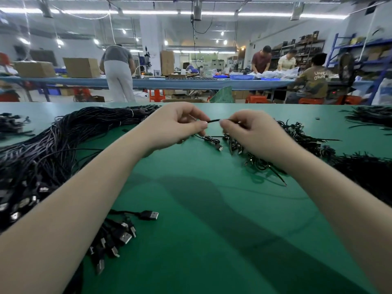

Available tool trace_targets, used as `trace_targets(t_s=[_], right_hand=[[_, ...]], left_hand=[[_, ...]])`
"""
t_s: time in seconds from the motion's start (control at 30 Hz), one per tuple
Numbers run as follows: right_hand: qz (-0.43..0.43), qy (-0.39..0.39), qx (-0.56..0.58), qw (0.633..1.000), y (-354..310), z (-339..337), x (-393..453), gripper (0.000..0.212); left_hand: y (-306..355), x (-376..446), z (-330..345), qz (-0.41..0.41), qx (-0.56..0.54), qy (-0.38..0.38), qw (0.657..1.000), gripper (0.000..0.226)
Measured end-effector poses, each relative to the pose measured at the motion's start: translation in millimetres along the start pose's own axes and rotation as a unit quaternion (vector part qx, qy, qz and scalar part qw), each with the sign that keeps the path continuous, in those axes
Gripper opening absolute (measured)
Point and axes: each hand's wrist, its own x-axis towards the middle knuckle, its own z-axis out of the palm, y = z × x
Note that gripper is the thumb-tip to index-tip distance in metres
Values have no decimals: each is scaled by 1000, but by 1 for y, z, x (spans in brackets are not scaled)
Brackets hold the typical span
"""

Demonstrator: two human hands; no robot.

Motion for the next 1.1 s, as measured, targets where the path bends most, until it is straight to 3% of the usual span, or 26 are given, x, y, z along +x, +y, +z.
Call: trace_targets(t_s=[0.13,0.23,0.33,0.4,0.43,0.57,0.63,0.67,0.73,0.8,0.83,0.87,0.93,0.97,1.03,1.1], right_hand=[[33,60,73,995,10,-20,2,25],[52,54,125,989,9,-23,2,24],[55,2,160,986,0,-17,-1,24],[53,-59,176,981,-6,-9,-5,27],[52,-88,184,978,-8,-4,-8,28],[50,-189,221,956,-9,16,-16,28],[57,-255,252,932,-4,23,-19,28],[65,-288,259,919,-1,26,-20,28],[97,-333,240,907,7,30,-24,28],[144,-318,193,917,14,29,-25,32],[166,-282,175,928,17,26,-24,34],[186,-235,168,939,18,20,-21,36],[210,-140,182,950,16,8,-14,37],[210,-111,196,951,13,2,-11,37],[186,-97,232,950,2,-5,-6,36],[144,-138,298,934,-9,-3,-7,33]], left_hand=[[-2,0,-9,-38,-88,25,995,10],[2,1,-11,-99,-229,60,967,16],[5,4,-12,-135,-474,85,866,13],[6,7,-9,-133,-569,79,807,7],[6,8,-7,-129,-571,68,808,10],[5,8,-2,-109,-445,14,889,47],[7,7,-1,-103,-398,-3,911,58],[9,7,-1,-101,-414,-6,905,61],[13,4,-3,-92,-517,-19,851,63],[17,-1,-10,-76,-586,-66,804,58],[17,-4,-13,-75,-559,-100,820,58],[16,-6,-15,-82,-487,-137,859,59],[13,-10,-7,-121,-264,-217,932,63],[13,-10,0,-146,-178,-244,942,64],[11,-7,16,-186,-153,-213,947,62],[10,0,27,-185,-245,-94,947,55]])
